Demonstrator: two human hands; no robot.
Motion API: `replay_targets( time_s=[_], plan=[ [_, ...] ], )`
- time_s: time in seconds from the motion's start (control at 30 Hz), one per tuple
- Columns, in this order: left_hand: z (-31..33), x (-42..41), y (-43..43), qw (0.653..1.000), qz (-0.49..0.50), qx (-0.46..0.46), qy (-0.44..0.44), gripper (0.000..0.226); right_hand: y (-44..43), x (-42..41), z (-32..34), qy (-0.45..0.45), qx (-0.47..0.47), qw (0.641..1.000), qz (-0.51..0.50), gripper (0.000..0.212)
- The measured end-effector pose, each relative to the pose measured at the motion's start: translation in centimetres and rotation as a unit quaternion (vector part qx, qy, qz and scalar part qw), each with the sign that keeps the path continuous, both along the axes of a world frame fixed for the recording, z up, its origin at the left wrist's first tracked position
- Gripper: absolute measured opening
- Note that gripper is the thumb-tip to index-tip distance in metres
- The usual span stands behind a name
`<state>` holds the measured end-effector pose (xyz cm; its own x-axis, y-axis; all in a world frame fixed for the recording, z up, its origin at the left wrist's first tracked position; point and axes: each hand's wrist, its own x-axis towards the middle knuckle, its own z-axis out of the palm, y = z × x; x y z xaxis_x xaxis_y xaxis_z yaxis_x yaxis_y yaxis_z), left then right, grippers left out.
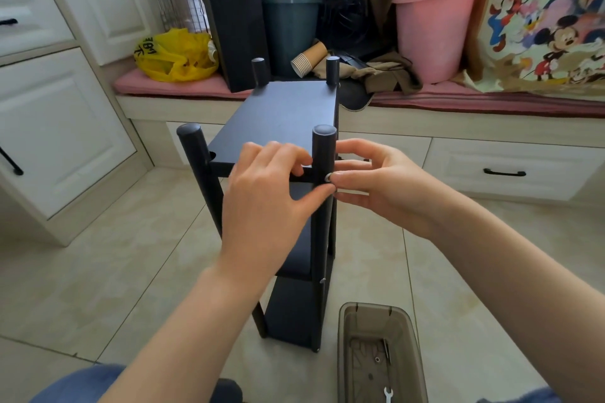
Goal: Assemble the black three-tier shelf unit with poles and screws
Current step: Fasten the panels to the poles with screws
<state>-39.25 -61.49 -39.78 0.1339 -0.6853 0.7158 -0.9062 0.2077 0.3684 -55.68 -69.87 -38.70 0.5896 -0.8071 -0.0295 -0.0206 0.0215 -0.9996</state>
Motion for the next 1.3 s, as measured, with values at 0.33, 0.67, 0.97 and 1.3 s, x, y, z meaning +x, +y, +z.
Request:
replay_targets(
  time_s=[0.33, 0.67, 0.97, 1.3],
  plan=[
    [1.0, 1.6, -2.0, 0.993, -0.04, 0.108, 0.009, 0.042, -1.0, 0.5, 0.0, -0.056, 0.092, 0.994, -0.03, 0.022],
    [1.2, 1.1, -1.5, 0.992, -0.059, 0.109, 0.02, 0.048, -0.9, 2.8, 0.1, -0.008, 0.099, 0.995, -0.029, 0.036],
    [0.2, 0.6, -1.0, 0.997, -0.033, 0.069, -0.013, 0.052, -0.7, 2.9, -0.2, -0.009, 0.086, 0.996, -0.037, 0.043],
    [-0.3, 0.6, -1.3, 0.999, -0.025, 0.033, -0.014, 0.046, -2.1, -0.5, -3.0, 0.017, 0.117, 0.991, -0.063, 0.03]
  ],
)
